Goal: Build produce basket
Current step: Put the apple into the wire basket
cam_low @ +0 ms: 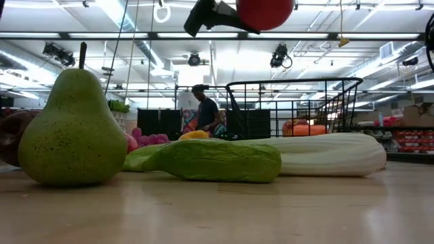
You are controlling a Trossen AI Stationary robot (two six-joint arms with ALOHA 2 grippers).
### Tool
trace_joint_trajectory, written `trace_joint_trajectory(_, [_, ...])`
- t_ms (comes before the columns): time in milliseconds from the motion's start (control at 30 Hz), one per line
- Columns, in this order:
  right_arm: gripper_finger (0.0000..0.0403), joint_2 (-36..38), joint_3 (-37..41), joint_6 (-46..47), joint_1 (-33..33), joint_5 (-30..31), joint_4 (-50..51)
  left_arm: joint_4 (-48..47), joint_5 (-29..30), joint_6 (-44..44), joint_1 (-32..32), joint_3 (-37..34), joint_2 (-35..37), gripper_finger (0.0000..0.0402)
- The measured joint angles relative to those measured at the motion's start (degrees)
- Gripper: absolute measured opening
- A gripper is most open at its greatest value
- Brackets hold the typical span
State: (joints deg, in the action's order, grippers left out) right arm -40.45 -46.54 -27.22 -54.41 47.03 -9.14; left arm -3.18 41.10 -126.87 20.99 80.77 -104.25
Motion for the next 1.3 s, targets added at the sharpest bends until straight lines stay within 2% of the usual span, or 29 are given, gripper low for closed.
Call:
trace_joint_trajectory(133, [0.0247,0.0,0.0,0.0,0.0,0.0,0.0,-0.1,0.0,-5.8,0.1,0.0,0.0,0.0348])
trace_joint_trajectory(267, [0.0247,0.0,0.0,0.0,0.0,0.0,0.0,0.0,0.0,-5.2,0.1,0.0,0.0,0.0348])
trace_joint_trajectory(367, [0.0247,0.0,0.0,0.0,0.0,0.0,0.0,0.0,-0.1,0.0,-0.3,0.0,0.0,0.0348])
trace_joint_trajectory(433, [0.0247,0.0,0.0,0.0,0.0,0.0,0.0,-0.1,-0.6,8.3,-0.9,0.0,0.0,0.0348])
trace_joint_trajectory(567, [0.0247,0.0,0.0,0.2,0.0,0.0,0.0,-0.1,-2.0,32.7,-2.4,0.0,0.0,0.0348])
trace_joint_trajectory(767, [0.0247,0.0,0.0,0.2,0.0,0.0,0.0,-0.1,-2.8,78.7,-3.9,0.0,0.0,0.0348])
trace_joint_trajectory(1000, [0.0247,0.0,0.0,0.5,0.0,0.0,0.0,0.0,-3.0,128.2,-4.2,0.0,0.0,0.0348])
trace_joint_trajectory(1200, [0.0247,0.0,0.0,1.5,0.0,0.0,0.0,0.0,-3.5,166.7,-4.0,0.0,0.0,0.0348])
trace_joint_trajectory(1300, [0.0247,0.0,0.0,1.8,0.0,0.0,0.0,0.0,-3.9,182.5,-4.0,0.0,0.0,0.0348])
